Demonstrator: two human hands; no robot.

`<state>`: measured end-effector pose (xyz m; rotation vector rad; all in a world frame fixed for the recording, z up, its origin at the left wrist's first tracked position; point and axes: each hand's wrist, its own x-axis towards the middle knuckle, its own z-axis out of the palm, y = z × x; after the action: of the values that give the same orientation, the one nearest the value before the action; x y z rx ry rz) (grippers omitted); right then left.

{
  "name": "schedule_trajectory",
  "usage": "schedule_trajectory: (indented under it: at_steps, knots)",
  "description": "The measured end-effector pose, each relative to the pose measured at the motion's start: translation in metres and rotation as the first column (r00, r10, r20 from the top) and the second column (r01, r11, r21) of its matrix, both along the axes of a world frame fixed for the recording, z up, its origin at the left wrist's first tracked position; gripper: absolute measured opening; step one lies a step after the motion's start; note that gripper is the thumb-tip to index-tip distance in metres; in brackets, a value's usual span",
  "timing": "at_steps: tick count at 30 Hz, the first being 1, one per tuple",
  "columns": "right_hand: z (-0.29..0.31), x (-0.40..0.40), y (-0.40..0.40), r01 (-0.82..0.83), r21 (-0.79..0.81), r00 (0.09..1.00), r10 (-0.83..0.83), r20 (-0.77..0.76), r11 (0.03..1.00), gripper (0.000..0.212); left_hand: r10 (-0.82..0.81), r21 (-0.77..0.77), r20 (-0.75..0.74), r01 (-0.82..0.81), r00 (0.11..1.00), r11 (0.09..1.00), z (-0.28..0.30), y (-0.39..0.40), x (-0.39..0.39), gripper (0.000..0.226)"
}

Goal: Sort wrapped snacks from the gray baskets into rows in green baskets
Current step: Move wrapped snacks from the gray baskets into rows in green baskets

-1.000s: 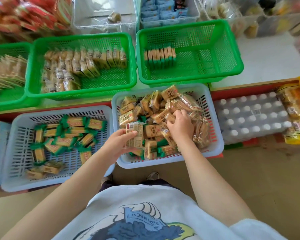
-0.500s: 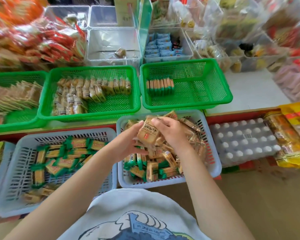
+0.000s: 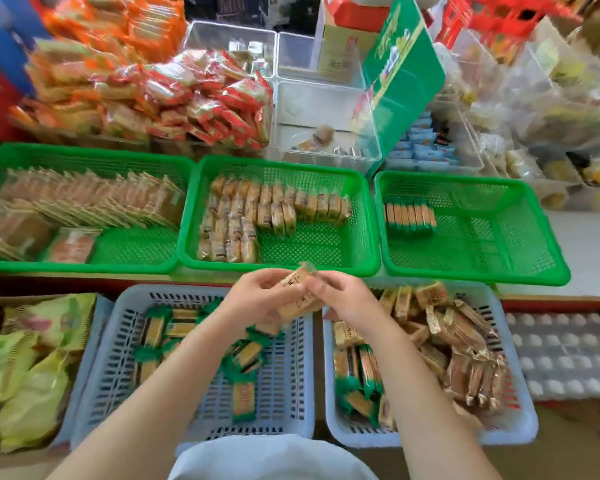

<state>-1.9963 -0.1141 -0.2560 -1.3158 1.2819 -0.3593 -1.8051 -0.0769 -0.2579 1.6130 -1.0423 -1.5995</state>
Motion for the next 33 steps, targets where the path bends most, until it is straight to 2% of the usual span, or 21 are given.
schedule_trajectory:
  at_steps: [3, 6, 8, 10, 12, 15, 18, 21, 24, 28, 31, 33]
  knots:
    - [-0.008, 0.053, -0.016, -0.082, 0.155, 0.997, 0.081, 0.012, 0.985, 0.057, -0.092, -0.085, 0.173, 0.108, 0.981, 0.99, -0.002, -0.018, 0.059, 0.028]
    - [-0.017, 0.084, -0.025, 0.02, 0.343, 0.967, -0.105, 0.231, 0.939, 0.052, -0.104, -0.164, 0.253, 0.149, 0.962, 0.975, -0.005, -0.04, 0.078, 0.018]
    - [-0.019, 0.094, -0.031, 0.082, 0.379, 0.933, -0.205, 0.295, 0.922, 0.051, -0.088, -0.181, 0.262, 0.138, 0.961, 0.974, -0.009, -0.057, 0.083, 0.024]
    - [-0.02, 0.095, -0.04, 0.119, 0.339, 0.949, -0.207, 0.237, 0.933, 0.046, -0.05, -0.158, 0.189, 0.08, 0.981, 0.984, -0.018, -0.073, 0.083, 0.042]
    - [-0.021, 0.092, -0.055, 0.248, 0.279, 0.951, -0.288, 0.11, 0.928, 0.038, 0.014, -0.18, 0.188, 0.02, 0.982, 0.983, -0.03, -0.085, 0.081, 0.045]
    - [-0.032, 0.077, -0.093, 0.558, 0.152, 0.826, -0.563, -0.008, 0.816, 0.045, 0.03, -0.206, 0.437, 0.068, 0.899, 0.976, -0.065, -0.1, 0.086, 0.044]
    - [-0.056, 0.073, -0.142, 0.706, 0.064, 0.708, -0.703, -0.07, 0.705, 0.039, -0.095, -0.088, 0.674, 0.208, 0.732, 0.974, -0.101, -0.104, 0.09, 0.055]
    - [-0.094, 0.084, -0.172, 0.735, -0.047, 0.651, -0.724, -0.228, 0.676, 0.037, -0.228, 0.005, 0.773, 0.354, 0.592, 0.935, -0.118, -0.095, 0.084, 0.067]
    - [-0.128, 0.102, -0.188, 0.74, -0.088, 0.608, -0.719, -0.337, 0.667, 0.044, -0.219, 0.003, 0.839, 0.397, 0.499, 0.918, -0.123, -0.09, 0.08, 0.075]
    - [-0.153, 0.116, -0.197, 0.688, 0.017, 0.692, -0.648, -0.319, 0.726, 0.061, -0.24, 0.04, 0.853, 0.4, 0.464, 0.916, -0.127, -0.09, 0.08, 0.076]
    - [-0.168, 0.105, -0.197, 0.685, 0.053, 0.687, -0.62, -0.378, 0.727, 0.075, -0.245, 0.047, 0.858, 0.406, 0.451, 0.913, -0.127, -0.09, 0.08, 0.073]
    - [-0.174, 0.099, -0.196, 0.682, 0.162, 0.704, -0.581, -0.409, 0.713, 0.086, -0.243, 0.048, 0.862, 0.407, 0.444, 0.912, -0.127, -0.089, 0.08, 0.072]
